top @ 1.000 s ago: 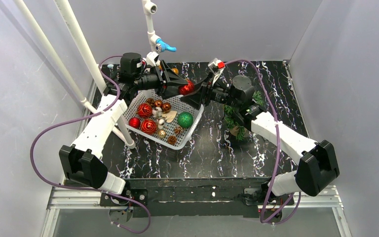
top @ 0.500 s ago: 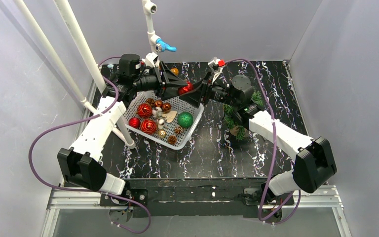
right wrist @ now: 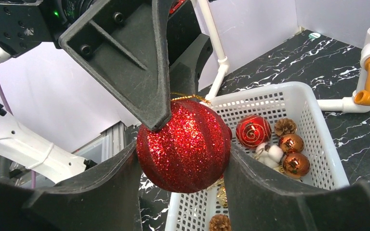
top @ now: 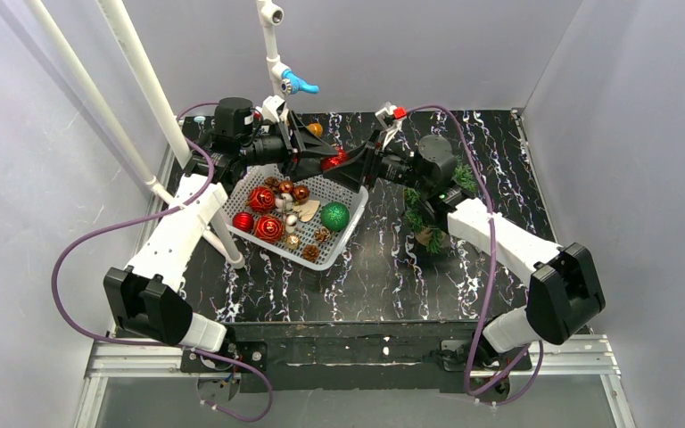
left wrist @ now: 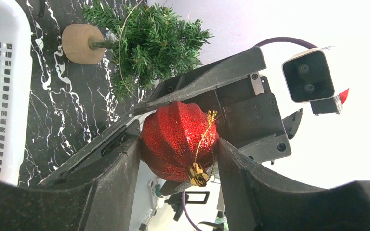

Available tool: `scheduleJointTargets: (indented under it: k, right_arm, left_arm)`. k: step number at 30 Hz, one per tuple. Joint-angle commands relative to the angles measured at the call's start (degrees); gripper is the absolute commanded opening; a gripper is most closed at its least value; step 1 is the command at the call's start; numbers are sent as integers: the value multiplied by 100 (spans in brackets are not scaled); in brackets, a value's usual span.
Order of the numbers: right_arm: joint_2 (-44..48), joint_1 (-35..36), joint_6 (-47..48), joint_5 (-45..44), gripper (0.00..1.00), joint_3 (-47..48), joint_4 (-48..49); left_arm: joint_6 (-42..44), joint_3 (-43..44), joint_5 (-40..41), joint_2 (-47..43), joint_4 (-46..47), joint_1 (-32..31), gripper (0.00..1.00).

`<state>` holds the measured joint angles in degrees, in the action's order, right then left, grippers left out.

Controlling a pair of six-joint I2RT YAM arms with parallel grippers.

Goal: Decorate the small christmas tree

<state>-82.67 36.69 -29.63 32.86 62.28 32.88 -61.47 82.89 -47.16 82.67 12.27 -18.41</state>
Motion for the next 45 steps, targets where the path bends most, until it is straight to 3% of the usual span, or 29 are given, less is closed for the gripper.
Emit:
scheduleJointTargets:
  k: [1, 3, 7, 16, 21, 28, 36, 42, 45]
  right_arm:
    - [-48, 102, -199, 308, 17, 322, 414]
    - [-65, 102, -210, 287, 15, 358, 322]
    - [-87, 102, -165, 291, 15, 356, 119]
    - [-161, 113, 363, 404, 14, 598, -1350]
    - [-266, 223, 932, 146, 18, 861, -2488]
    - [-592, 471, 1718, -1557, 20, 1331, -4315]
    - [-719, 524, 1882, -2167, 20, 1186, -4402]
    - [-929, 656, 2780, -2889, 18, 1337, -5051]
    - [-1134, 863, 3427, -3684, 17, 1574, -5501]
  left_arm:
    - [223, -10, -132, -181, -105, -5, 7]
    - [380, 39, -117, -170, -273, -6, 17]
    - [766, 278, -90, -145, -801, -7, 59]
    - [1759, 969, 422, -89, -2292, 30, 97]
    - [2176, 1403, 840, 38, -3019, 33, 98]
    - [2483, 1649, 1651, 38, -3704, 32, 98]
    - [2497, 1661, 1578, 77, -3837, 38, 98]
    - [2551, 1580, 1634, -13, -3873, 39, 98]
    - [2604, 1509, 1647, 6, -3874, 36, 98]
